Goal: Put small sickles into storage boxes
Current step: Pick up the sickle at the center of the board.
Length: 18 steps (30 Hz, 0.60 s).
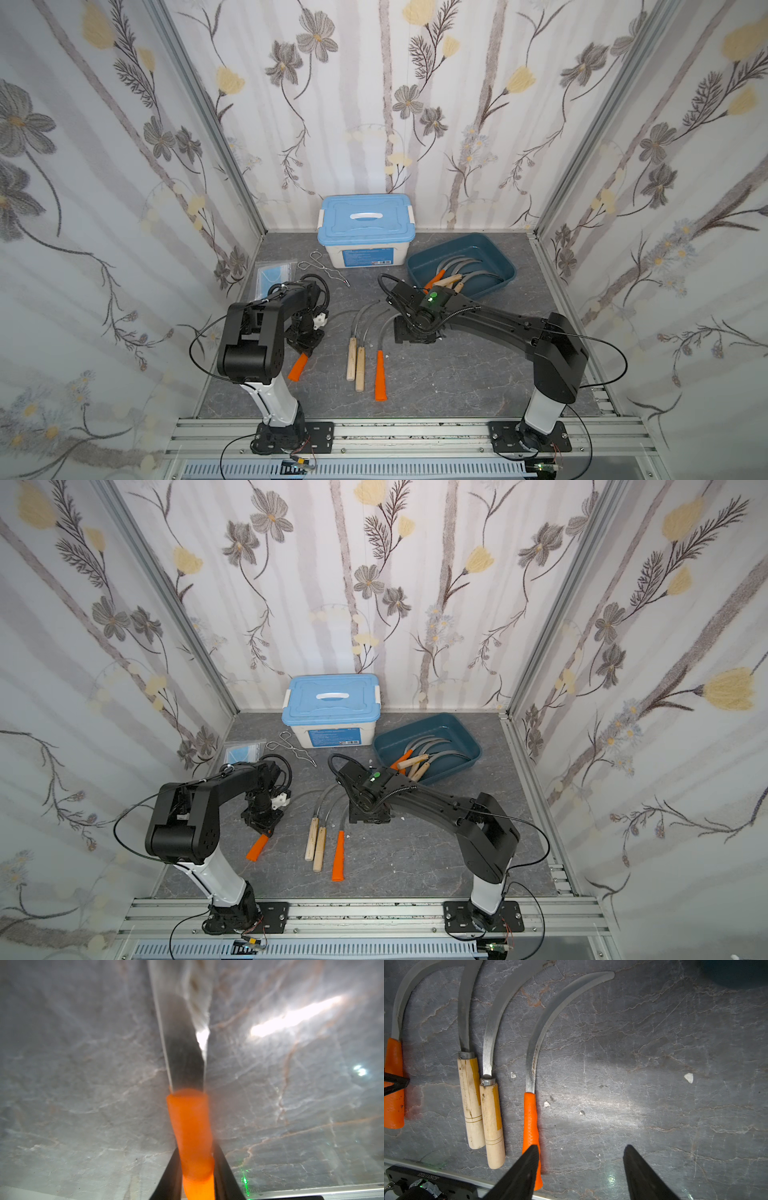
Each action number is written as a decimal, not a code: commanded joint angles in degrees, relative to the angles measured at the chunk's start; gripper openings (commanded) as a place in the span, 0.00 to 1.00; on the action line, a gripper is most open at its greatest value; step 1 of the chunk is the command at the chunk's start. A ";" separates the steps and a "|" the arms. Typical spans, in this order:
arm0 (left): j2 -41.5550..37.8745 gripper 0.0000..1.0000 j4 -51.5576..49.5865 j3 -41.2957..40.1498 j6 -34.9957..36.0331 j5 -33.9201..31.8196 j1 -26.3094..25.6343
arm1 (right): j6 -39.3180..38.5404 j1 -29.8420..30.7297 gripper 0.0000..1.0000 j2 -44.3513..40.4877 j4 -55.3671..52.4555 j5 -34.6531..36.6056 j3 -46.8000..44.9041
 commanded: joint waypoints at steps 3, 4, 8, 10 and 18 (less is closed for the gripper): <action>-0.23 0.15 3.64 -0.60 -0.06 4.43 -0.01 | 0.44 0.15 0.67 -0.71 1.62 1.65 -0.30; -0.49 0.15 3.65 -0.50 -0.14 4.28 -0.02 | 0.53 0.16 0.67 -0.85 1.58 1.74 -0.43; -1.50 0.10 2.81 0.48 -0.67 4.73 -0.02 | 0.63 0.15 0.67 -1.08 1.71 1.96 -0.65; -1.88 0.10 2.22 1.43 -1.09 5.07 0.02 | 0.69 0.15 0.67 -1.18 1.49 2.58 -0.70; -4.84 0.09 -1.38 6.72 -1.30 5.65 -0.04 | 1.77 -0.58 0.66 -4.77 1.08 8.03 -1.05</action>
